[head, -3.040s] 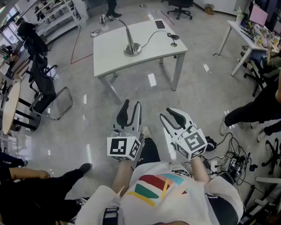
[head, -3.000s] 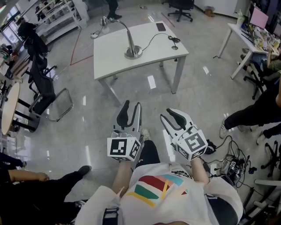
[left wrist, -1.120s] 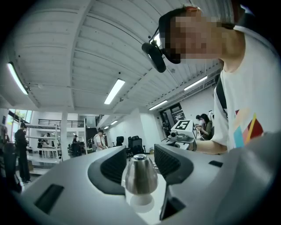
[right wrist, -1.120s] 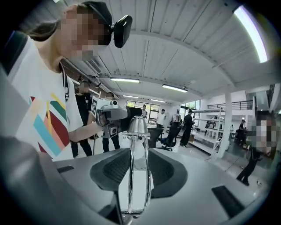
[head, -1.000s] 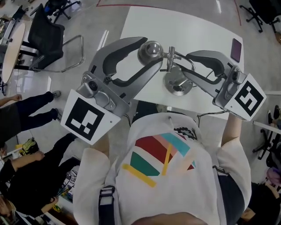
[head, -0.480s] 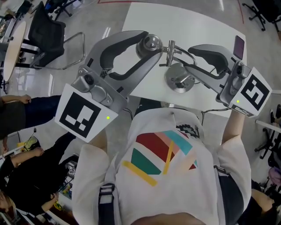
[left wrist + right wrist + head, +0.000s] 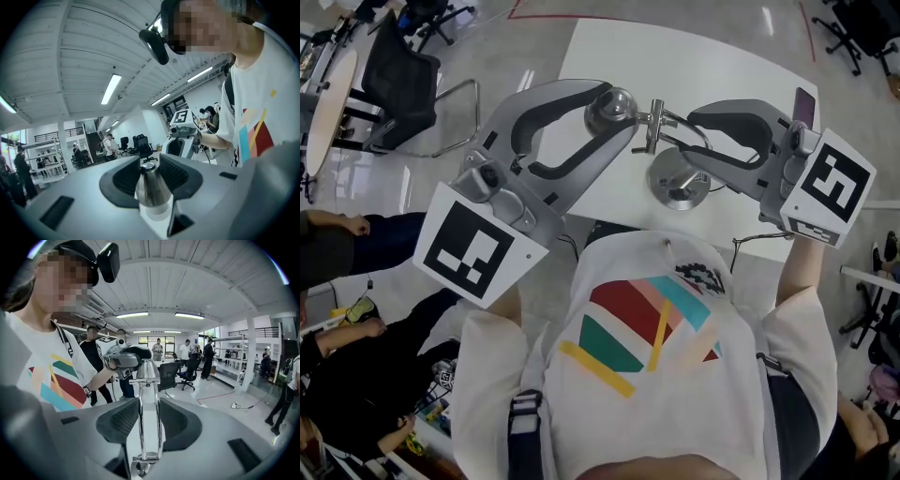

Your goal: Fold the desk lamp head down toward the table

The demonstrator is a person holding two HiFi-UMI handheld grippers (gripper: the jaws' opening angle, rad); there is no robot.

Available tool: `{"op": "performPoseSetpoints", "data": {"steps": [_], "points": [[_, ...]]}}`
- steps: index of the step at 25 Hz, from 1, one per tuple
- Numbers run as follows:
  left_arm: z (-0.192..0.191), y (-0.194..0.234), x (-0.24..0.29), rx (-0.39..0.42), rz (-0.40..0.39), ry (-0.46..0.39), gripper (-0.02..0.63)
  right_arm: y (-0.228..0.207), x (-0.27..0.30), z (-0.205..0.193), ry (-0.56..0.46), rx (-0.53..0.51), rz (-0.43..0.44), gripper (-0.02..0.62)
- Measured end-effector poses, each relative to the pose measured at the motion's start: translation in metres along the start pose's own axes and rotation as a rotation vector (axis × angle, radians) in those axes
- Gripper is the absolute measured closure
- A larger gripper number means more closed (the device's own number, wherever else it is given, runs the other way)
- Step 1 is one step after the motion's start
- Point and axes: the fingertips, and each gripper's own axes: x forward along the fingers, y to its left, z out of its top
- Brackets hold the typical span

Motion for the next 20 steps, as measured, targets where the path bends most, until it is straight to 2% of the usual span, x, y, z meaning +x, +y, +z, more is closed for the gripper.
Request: {"op": "performPoseSetpoints", "data": {"steps": [4, 10, 14, 16, 20], "points": [[-0.002, -0.002, 0.0, -0.001, -0.001, 0.011, 0.431, 0.001, 0.002, -0.002, 0.077, -0.002, 0.039, 0.463], [-0.001, -0.002, 0.002, 0.012, -0.008, 0.037, 0.434, 0.0, 0.003, -0.001, 0.135, 0.005, 0.06, 0.463], [-0.012, 0.001, -0.002, 0.033, 0.01, 0.093, 0.434, -0.001, 0.011, -0.003, 0.161, -0.007, 0.052, 0.463], [-0.026, 0.007, -0.009, 0.01, 0.023, 0.113, 0.436, 0.0, 0.023, -0.005, 0.185, -0.031, 0.051, 0.463], [-0.065, 0.015, -0.02, -0.108, 0.057, 0.162, 0.436, 0.0, 0.039, -0.013, 0.216, -0.055, 0.077, 0.463]]}}
